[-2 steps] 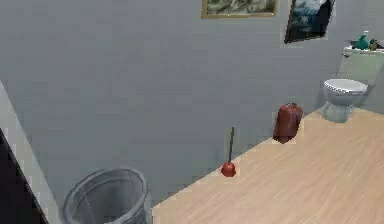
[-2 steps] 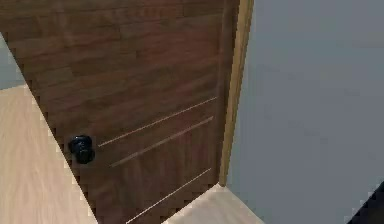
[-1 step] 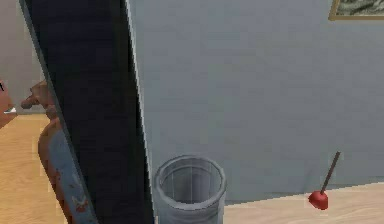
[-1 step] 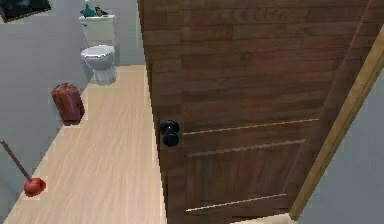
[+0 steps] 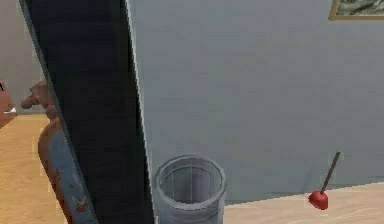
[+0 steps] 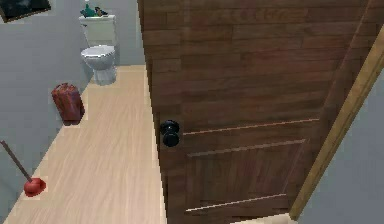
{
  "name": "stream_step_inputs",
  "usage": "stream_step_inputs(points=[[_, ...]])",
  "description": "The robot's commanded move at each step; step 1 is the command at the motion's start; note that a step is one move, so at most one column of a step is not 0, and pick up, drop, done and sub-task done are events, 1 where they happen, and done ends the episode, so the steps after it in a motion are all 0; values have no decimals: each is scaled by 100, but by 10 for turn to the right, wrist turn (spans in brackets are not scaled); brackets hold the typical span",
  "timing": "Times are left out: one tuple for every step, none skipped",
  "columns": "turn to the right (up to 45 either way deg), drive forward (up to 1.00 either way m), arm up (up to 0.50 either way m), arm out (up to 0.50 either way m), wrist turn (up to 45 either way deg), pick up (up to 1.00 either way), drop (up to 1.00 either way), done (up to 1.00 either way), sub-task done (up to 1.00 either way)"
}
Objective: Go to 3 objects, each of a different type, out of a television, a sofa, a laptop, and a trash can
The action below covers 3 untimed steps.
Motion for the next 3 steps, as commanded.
stream_step_inputs(points=[[450, 0, 0, 0, 0, 0, 0, 0, 0], [90, 0, 0, 0, 0, 0, 0, 0, 0], [0, 30, 0, 0, 0, 0, 0, 0, 0]])
